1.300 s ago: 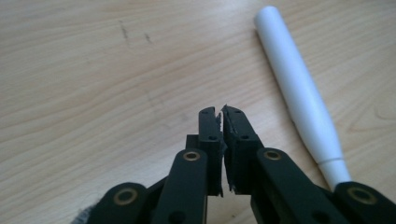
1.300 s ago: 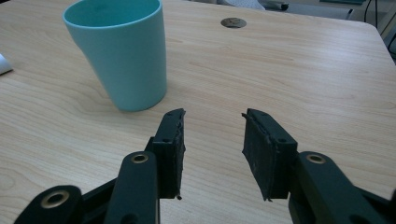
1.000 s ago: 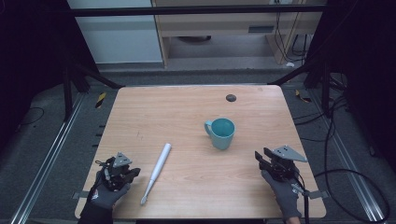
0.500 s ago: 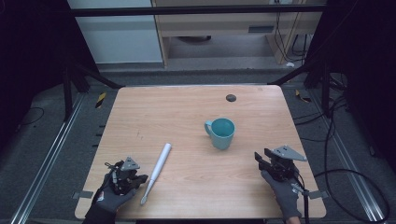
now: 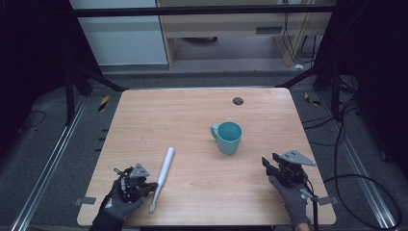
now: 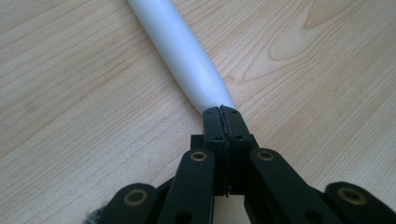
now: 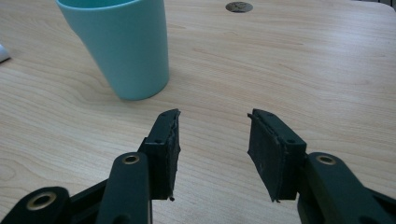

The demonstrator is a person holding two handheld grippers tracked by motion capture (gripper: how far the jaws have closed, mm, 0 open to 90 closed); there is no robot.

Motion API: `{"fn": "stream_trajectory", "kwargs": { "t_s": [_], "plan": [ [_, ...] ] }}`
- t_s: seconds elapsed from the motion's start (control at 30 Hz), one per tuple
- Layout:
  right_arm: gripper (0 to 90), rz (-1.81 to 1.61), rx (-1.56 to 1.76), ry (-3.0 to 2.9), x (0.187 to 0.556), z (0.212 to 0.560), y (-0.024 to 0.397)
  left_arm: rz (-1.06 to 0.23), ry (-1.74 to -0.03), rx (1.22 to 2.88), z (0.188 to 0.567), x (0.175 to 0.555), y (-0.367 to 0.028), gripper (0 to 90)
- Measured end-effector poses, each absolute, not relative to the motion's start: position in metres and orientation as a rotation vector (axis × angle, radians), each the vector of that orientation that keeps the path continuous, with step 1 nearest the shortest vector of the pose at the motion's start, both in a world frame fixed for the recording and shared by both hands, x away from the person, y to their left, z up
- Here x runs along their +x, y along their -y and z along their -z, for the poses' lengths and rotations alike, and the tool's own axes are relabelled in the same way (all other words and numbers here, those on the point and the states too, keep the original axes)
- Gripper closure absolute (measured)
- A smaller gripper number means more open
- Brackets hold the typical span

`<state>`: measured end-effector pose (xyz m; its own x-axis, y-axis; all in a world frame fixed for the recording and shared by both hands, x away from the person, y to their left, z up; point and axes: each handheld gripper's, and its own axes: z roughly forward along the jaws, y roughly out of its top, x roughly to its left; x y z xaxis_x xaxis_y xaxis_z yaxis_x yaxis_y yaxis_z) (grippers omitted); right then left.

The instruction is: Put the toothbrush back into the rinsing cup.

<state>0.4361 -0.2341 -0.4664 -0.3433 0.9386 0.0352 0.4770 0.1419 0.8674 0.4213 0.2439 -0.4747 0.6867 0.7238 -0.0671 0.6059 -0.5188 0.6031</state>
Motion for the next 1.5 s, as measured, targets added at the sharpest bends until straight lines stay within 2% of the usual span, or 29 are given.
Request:
{"fn": "stream_trajectory", "kwargs": {
  "t_s": [1.0,1.23,1.5],
  "plan": [
    [50.2,-1.118,1.347,-1.895,0.437,0.469,0.234,-0.25,-0.936,2.297,0.481,0.427,-0.212,89.7],
    [50.2,-1.12,1.354,-1.894,0.437,0.468,0.234,-0.258,-0.946,2.245,0.471,0.43,-0.22,89.8],
    [50.2,-1.116,1.346,-1.894,0.438,0.47,0.232,-0.374,-1.025,2.146,0.446,0.463,-0.242,89.8]
  ]
}}
